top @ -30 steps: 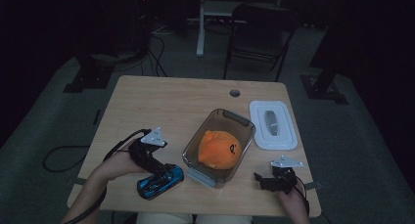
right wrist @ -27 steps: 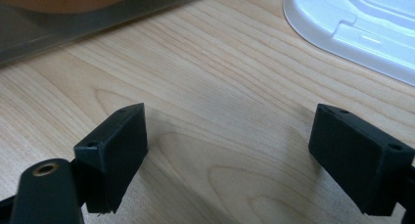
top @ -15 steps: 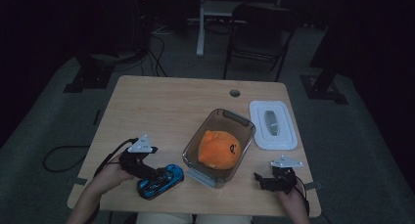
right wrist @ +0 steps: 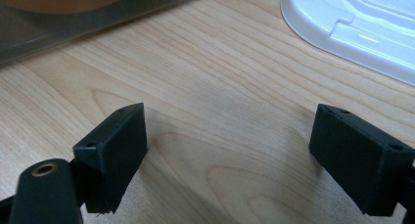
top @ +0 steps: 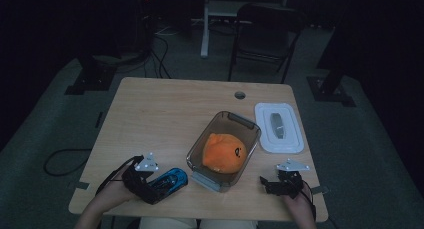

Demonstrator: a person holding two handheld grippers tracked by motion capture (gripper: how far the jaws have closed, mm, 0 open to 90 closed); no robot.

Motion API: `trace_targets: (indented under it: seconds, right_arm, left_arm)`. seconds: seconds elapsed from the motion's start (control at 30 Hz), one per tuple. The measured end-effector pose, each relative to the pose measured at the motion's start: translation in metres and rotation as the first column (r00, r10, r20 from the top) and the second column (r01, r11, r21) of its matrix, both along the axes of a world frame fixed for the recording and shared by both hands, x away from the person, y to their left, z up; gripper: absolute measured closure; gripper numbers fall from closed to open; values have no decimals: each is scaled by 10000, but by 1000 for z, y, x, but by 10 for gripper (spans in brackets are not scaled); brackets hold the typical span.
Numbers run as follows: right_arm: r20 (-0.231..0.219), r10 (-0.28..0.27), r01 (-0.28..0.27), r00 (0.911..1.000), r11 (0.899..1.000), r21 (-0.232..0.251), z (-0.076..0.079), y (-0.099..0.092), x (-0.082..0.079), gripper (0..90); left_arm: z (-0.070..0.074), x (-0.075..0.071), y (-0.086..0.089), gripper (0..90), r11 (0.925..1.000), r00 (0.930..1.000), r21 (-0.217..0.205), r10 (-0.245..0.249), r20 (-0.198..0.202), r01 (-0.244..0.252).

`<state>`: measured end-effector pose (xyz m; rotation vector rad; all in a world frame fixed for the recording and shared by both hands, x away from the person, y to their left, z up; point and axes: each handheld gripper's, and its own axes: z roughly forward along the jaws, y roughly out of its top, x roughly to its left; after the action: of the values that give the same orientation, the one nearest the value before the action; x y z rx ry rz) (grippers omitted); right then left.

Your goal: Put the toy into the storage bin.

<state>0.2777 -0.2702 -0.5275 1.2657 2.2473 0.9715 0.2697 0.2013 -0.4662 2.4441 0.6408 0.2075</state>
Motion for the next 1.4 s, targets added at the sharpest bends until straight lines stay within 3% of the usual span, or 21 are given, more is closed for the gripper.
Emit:
trace_targets:
  seconds: [0.27,0.4,0.53,0.87,1.0,1.03,1.2,1.3,1.4]
  right_arm:
    - [1,1,-1,10000,10000,-3,0,0,0,137]
    - [1,-1,1,10000,10000,-8,0,0,0,137]
    - [-1,-2,2,10000,10000,-10,0,0,0,137]
    - [1,-13,13,10000,10000,-9,0,0,0,137]
    - [3,-53,53,10000,10000,-10,0,0,0,138]
    - [3,-53,53,10000,10000,-10,0,0,0,138]
    - [3,-57,57,10000,10000,-10,0,0,0,138]
    - [4,-58,58,10000,10000,-13,0,0,0,138]
    - [5,-58,58,10000,10000,-11,0,0,0,138]
  left_arm:
    - [-15,-1,-10,17,9966,9995,785,251,201,-266]
    - [-23,-2,-13,20,9945,9993,980,366,71,-371]
    - [-27,-4,-15,47,9945,9993,983,359,45,-362]
    - [-33,-1,-19,80,9871,9930,1106,1177,-133,-1155]
    - [-35,-1,-23,88,9872,9947,1252,1015,-159,-987]
    - [-35,-1,-23,154,9872,9947,1252,1015,-159,-987]
    - [-35,1,-23,157,9848,9935,1345,1129,-163,-1097]
    - [-34,2,-23,168,9855,9930,1332,1113,-403,-1050]
    - [-33,2,-22,258,9862,9918,1219,1184,-479,-1118]
